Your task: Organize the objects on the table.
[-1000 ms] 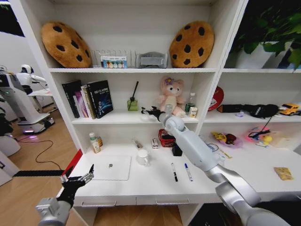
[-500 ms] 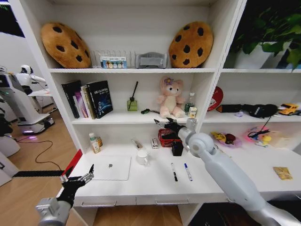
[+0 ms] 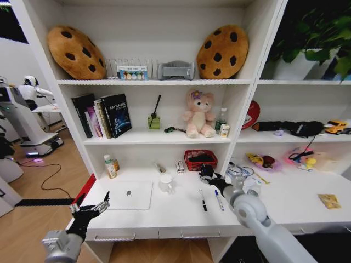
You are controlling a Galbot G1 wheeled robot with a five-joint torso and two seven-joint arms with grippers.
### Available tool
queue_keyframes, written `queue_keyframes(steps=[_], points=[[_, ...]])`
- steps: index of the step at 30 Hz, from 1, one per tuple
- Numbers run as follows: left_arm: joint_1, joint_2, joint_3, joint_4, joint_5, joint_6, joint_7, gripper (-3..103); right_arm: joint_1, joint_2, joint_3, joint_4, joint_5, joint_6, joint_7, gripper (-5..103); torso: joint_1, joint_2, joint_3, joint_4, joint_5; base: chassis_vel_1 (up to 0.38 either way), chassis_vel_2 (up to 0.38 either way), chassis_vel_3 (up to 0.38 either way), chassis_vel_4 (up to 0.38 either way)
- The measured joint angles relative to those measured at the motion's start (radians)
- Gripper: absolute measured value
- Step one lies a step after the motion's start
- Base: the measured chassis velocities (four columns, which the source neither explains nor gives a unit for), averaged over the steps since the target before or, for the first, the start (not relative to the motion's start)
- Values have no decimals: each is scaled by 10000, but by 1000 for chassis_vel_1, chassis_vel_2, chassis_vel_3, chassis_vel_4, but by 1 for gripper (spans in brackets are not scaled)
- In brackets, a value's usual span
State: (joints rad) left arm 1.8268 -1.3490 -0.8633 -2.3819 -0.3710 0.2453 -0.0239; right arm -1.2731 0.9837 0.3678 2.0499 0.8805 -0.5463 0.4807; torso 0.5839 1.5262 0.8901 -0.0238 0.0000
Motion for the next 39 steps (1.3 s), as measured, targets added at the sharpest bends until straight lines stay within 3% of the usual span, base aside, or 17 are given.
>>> queue_keyframes(steps=[11, 21, 33, 34, 39], points=[[0, 0, 0, 0, 0, 0, 0, 100, -286, 641, -100, -1040, -427, 258, 256, 100, 2, -1, 1, 0, -1, 0, 0, 0, 0], [0, 0, 0, 0, 0, 0, 0, 100, 477, 868, -529, -1846, -632, 376, -105, 101, 2, -1, 0, 0, -1, 0, 0, 0, 0], [0, 0, 0, 0, 0, 0, 0, 100, 1288, 890, -1199, -2294, -461, 187, 52, 96, 2, -1, 1, 0, 1, 0, 0, 0, 0], [0, 0, 0, 0, 0, 0, 0, 100, 1367, 847, -1279, -2348, -401, 146, 94, 91, 1, -1, 1, 0, -1, 0, 0, 0, 0], [0, 0, 0, 0, 0, 0, 0, 100, 1426, 826, -1393, -2461, -341, 90, 151, 88, 2, -1, 1, -1, -1, 0, 0, 0, 0]])
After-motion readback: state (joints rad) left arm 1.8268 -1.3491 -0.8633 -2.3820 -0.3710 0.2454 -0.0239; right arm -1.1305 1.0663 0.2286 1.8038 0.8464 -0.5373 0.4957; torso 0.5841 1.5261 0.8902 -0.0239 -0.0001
